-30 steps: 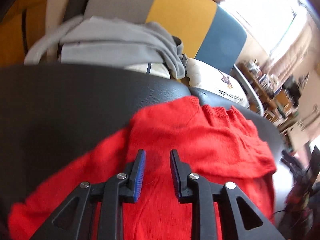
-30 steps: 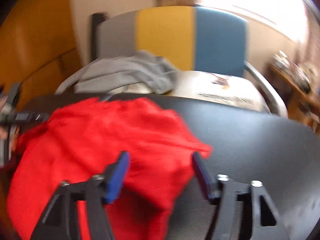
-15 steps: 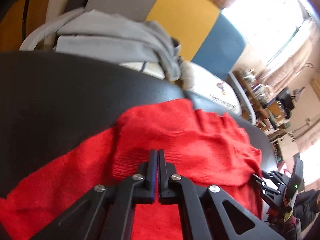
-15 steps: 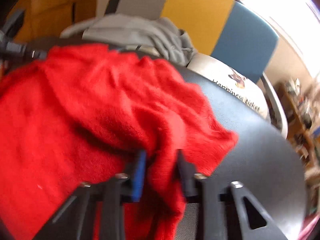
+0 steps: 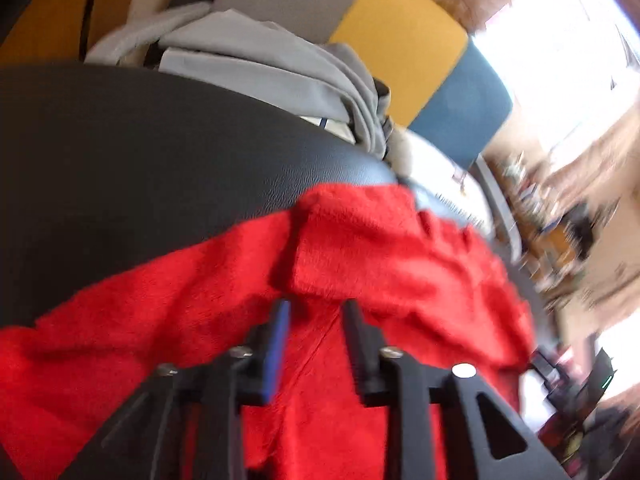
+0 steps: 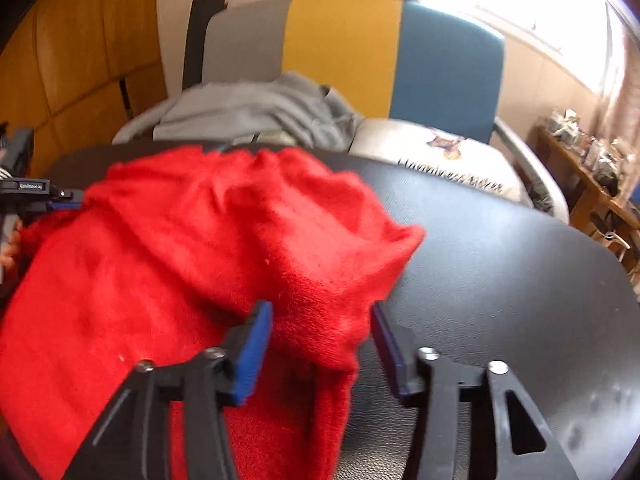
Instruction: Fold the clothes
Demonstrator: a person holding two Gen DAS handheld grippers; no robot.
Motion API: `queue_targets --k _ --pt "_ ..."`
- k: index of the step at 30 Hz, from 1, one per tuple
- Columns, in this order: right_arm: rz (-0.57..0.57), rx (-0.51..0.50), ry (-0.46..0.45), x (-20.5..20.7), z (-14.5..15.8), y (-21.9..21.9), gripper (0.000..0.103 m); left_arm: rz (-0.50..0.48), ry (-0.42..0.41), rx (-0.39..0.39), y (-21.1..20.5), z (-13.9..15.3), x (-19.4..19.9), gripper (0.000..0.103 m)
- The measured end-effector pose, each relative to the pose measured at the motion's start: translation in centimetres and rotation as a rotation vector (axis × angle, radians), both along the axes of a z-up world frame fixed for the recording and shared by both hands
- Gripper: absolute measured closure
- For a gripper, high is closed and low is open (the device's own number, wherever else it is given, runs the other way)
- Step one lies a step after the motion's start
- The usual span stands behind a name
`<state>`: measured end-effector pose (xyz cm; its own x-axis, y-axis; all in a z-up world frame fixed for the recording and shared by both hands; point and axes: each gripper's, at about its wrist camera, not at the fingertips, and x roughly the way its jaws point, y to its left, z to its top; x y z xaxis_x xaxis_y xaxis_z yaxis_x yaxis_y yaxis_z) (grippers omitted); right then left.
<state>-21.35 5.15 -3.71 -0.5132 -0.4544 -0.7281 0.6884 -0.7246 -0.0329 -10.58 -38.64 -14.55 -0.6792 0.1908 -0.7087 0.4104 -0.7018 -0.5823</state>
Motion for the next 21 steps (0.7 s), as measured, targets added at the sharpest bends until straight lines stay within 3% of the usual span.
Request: queue_targets --k 2,7,9,16,21 --pt "0.013 -0.024 0.004 0.4 0.5 -0.1 0.036 0.031 -0.004 0.033 -0.7 -0.4 -0.4 0.065" --pt "0.068 -0.027 0.019 1.4 1.0 -1.8 0.028 -0.009 -0.013 -0.021 0.0 0.0 -2.2 0.068" --pt "0.077 -0.004 0.014 1.4 0.3 -2.9 0.025 -0.047 0.002 -0.083 0.9 0.8 -2.9 0.098" --pt "0.023 0.035 -0.013 0.1 -1.8 -2.8 0.025 -0.074 0.074 -0.134 2.3 3.8 -1.5 0.099" --pt "0.015 0.018 -0.024 0.7 -1.7 -0.8 0.025 0.000 0.080 -0.120 0.7 3.9 1.2 0.099"
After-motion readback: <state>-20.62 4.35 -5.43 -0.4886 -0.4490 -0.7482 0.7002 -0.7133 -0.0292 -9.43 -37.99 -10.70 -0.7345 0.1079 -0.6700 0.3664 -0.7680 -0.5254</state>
